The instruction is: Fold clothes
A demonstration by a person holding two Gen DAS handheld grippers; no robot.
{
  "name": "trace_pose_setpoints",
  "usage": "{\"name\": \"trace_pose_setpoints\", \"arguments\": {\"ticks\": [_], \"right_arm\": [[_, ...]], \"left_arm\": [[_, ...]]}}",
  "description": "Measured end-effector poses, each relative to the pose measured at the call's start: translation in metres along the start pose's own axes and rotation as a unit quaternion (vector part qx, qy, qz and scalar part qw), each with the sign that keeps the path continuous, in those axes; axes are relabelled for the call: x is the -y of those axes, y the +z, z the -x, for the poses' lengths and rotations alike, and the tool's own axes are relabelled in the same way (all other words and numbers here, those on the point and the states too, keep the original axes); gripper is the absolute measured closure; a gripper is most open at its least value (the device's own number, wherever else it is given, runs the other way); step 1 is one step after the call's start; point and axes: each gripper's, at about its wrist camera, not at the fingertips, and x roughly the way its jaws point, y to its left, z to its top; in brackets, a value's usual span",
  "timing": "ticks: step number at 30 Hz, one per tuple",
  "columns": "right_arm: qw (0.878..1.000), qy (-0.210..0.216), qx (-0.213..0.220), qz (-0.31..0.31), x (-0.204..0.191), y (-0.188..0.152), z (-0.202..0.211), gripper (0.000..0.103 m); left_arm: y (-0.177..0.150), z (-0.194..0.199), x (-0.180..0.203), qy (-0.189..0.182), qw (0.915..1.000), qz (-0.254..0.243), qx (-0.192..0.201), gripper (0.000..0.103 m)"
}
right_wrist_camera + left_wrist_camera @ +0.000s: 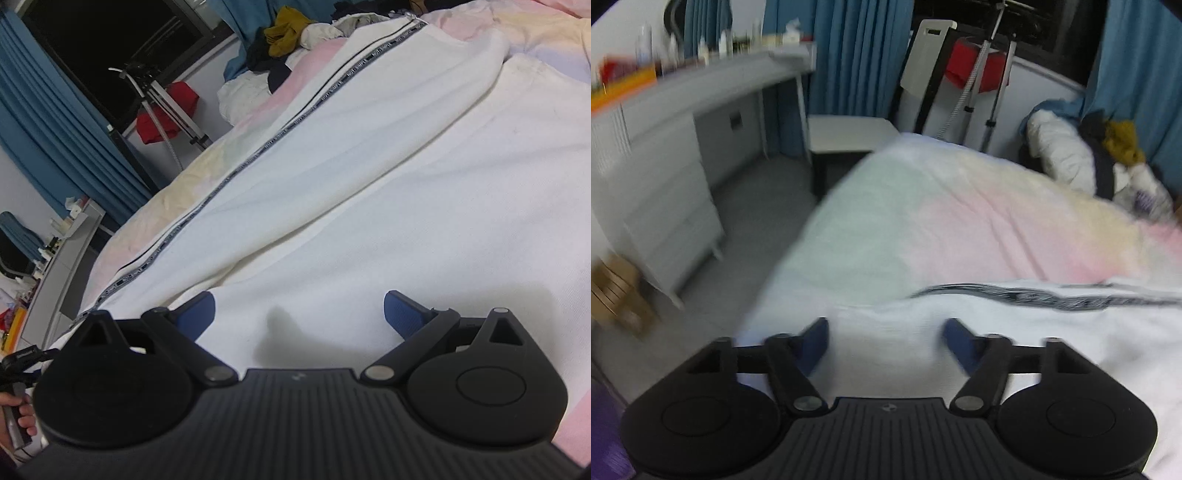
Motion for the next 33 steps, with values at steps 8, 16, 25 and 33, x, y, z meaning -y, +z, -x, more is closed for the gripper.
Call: {"name": "trace_pose_setpoints", "arguments": {"ticks": [8,16,25,33], "right_arm": [[1.0,-0.013,0.001,0.013,-0.002,-0.002,-0.006,0.003],[1.0,-0.02,0.006,0.018,-0.001,-0.001,-0.009,0.003],[1.0,-0.013,0.012,0.015,-0.002,0.001,-0.005,0.003],[0.999,-0.012,0.027,0.024,-0.011,0.007,0.023,0.003]], "left_arm": [[0.043,0.023,0.003,0.038,0.9956,0.001,0.086,0.077],[0.029,-0.052,0.02,0.089,0.9944,-0.032,0.046,0.052],[0.017,0.041,0.001,0.057,0.9977,0.012,0.033,0.019],[-0.061,0.159,-0.038,-0.011,0.9817,0.176,-0.07,0.019]]}}
